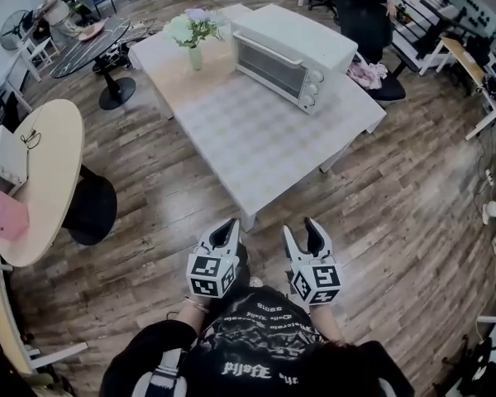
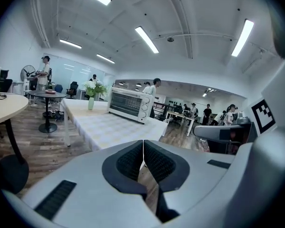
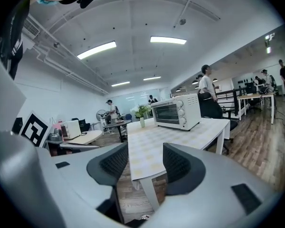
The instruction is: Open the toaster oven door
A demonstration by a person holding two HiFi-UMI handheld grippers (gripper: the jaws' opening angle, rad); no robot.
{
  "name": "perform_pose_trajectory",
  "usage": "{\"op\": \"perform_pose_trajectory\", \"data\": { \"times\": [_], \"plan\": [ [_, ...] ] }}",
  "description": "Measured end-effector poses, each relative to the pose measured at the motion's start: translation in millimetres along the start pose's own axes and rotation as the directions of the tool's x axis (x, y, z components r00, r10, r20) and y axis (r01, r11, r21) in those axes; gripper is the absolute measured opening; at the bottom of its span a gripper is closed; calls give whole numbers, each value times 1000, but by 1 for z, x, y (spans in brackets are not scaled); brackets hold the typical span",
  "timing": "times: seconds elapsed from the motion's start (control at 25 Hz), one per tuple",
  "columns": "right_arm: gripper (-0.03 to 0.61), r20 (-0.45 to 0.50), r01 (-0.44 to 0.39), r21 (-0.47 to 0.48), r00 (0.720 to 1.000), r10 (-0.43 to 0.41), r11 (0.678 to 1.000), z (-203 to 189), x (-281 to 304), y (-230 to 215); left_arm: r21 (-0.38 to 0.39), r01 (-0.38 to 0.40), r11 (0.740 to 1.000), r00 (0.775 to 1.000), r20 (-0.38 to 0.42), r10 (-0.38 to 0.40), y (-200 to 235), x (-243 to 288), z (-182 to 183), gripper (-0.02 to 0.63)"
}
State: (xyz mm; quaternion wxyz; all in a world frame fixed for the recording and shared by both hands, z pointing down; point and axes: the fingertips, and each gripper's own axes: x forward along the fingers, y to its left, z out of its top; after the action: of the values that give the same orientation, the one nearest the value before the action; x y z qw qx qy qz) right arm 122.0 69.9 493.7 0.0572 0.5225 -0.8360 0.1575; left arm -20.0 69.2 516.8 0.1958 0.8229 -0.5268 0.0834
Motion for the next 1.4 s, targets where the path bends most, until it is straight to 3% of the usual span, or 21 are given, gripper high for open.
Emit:
{"op": "perform_pose_trajectory", "data": {
  "times": [0.68,1.04,1.4],
  "plan": [
    [213,38,136,78,989,-140,988,74,198,-59,39,76,996,997,7,-76,136,187,96,20],
    [204,78,193,123,976,-203,973,101,245,-94,99,107,989,993,34,-111,160,245,141,20],
    [199,66,126,144,988,-137,982,136,280,-126,82,38,996,998,53,-42,157,262,165,20]
  ]
}}
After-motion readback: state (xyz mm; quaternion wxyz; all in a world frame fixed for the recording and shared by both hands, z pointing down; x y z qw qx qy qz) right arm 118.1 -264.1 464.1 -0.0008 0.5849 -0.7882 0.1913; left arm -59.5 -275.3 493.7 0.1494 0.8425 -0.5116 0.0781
